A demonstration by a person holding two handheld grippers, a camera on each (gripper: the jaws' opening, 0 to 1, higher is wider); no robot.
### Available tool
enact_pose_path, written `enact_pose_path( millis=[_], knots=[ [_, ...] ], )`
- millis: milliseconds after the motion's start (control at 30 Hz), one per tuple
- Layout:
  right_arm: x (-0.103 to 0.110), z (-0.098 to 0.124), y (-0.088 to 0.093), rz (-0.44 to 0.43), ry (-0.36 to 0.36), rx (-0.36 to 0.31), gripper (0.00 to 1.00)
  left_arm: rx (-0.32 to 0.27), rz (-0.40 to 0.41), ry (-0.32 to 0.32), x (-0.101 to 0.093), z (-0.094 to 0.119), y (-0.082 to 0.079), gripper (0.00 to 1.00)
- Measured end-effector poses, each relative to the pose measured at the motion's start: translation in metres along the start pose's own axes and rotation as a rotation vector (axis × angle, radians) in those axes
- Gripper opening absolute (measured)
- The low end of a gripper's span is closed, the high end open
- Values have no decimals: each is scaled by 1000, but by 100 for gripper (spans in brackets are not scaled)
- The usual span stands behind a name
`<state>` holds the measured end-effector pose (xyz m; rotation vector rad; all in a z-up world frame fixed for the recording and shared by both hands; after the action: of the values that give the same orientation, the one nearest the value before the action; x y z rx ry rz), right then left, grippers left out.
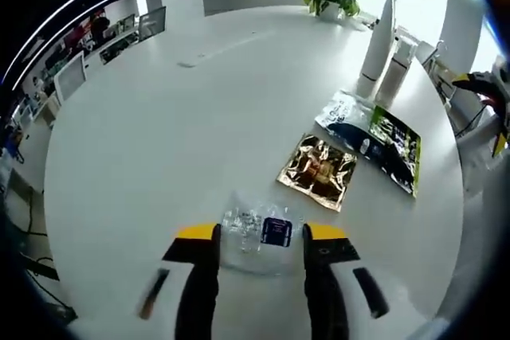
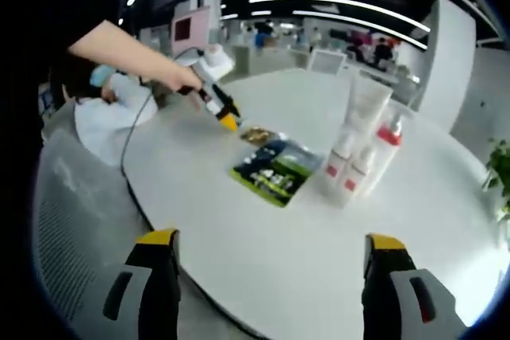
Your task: Arrange the skincare products in the storage area until every visible bottle or jar stands upright without overlapping.
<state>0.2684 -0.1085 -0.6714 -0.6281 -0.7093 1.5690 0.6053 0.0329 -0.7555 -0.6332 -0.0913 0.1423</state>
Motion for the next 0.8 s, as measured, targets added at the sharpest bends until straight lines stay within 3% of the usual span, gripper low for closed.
enact_pose_path(
  millis=[367,567,600,633,667,700,733,800],
  knots=[
    [0,0,1,2,-1,4,99,2,-8,-1,-1,-3,0,39],
    [0,-1,1,4,1,8,99,5,-25,2,-3,-4,-2,32],
    [0,-1,1,3,2,8,99,5,-21,3,-3,-4,-2,31],
    [0,-1,1,1,1,8,99,8,-31,7,-4,-3,-2,11],
    [0,-1,1,2,1,9,99,-40,-50,-52,1,-6,-8,6],
    [0,-1,1,5,2,10,98,6,-61,-34,-1,-3,-2,3],
    [0,-1,1,6,2,10,98,-4,-22,-17,-4,-4,-3,4],
    [0,-1,1,5,2,9,98,3,-23,-7,-6,-3,-2,4]
  ],
)
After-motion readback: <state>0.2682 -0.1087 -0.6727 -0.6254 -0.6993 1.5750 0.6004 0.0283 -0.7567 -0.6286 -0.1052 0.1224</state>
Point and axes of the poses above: the point that each gripper's makers call its tool centre point, and the gripper's own axes: z roughly backward along the fingers, x roughly to its left, y roughly out of its underside, the point moved 4 cm from there along z, roughly backward along the fingers, and after that the axes turned 4 degrees about -z, right-handed, at the moved point
